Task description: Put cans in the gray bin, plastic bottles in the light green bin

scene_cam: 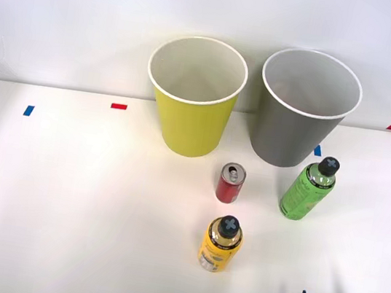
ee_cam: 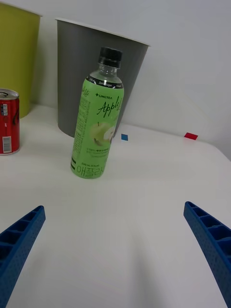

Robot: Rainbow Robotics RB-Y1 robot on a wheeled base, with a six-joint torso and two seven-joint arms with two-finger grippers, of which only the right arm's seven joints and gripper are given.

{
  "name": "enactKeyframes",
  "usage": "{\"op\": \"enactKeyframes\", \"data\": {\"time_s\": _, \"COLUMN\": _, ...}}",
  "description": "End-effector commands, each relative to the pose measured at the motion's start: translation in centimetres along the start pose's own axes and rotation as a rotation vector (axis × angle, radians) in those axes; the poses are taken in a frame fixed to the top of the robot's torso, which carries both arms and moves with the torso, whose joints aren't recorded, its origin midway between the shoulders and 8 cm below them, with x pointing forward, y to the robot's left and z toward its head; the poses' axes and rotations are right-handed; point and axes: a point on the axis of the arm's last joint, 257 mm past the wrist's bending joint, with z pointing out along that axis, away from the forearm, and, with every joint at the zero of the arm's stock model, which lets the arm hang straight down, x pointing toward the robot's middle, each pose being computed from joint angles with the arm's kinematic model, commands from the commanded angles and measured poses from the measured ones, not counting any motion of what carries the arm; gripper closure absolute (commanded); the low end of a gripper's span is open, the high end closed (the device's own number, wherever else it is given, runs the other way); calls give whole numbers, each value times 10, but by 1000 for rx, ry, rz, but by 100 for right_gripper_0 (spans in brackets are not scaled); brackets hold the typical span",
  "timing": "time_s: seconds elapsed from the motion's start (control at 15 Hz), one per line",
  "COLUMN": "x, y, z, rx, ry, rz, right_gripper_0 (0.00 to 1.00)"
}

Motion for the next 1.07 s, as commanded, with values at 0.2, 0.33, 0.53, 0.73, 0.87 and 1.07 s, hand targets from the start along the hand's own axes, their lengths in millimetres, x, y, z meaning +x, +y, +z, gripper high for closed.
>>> {"op": "enactKeyframes", "data": {"time_s": 0.2, "x": 0, "y": 0, "z": 0, "rx": 0, "ry": 0, "rz": 0, "right_gripper_0": 0}}
{"op": "enactKeyframes", "data": {"time_s": 0.33, "x": 0, "y": 0, "z": 0, "rx": 0, "ry": 0, "rz": 0, "right_gripper_0": 0}}
{"op": "enactKeyframes", "data": {"time_s": 0.53, "x": 0, "y": 0, "z": 0, "rx": 0, "ry": 0, "rz": 0, "right_gripper_0": 0}}
{"op": "enactKeyframes", "data": {"time_s": 0.73, "x": 0, "y": 0, "z": 0, "rx": 0, "ry": 0, "rz": 0, "right_gripper_0": 0}}
{"op": "enactKeyframes", "data": {"time_s": 0.87, "x": 0, "y": 0, "z": 0, "rx": 0, "ry": 0, "rz": 0, "right_gripper_0": 0}}
{"op": "enactKeyframes", "data": {"time_s": 1.07, "x": 17, "y": 8, "z": -8, "rx": -15, "ry": 33, "rz": 2, "right_gripper_0": 0}}
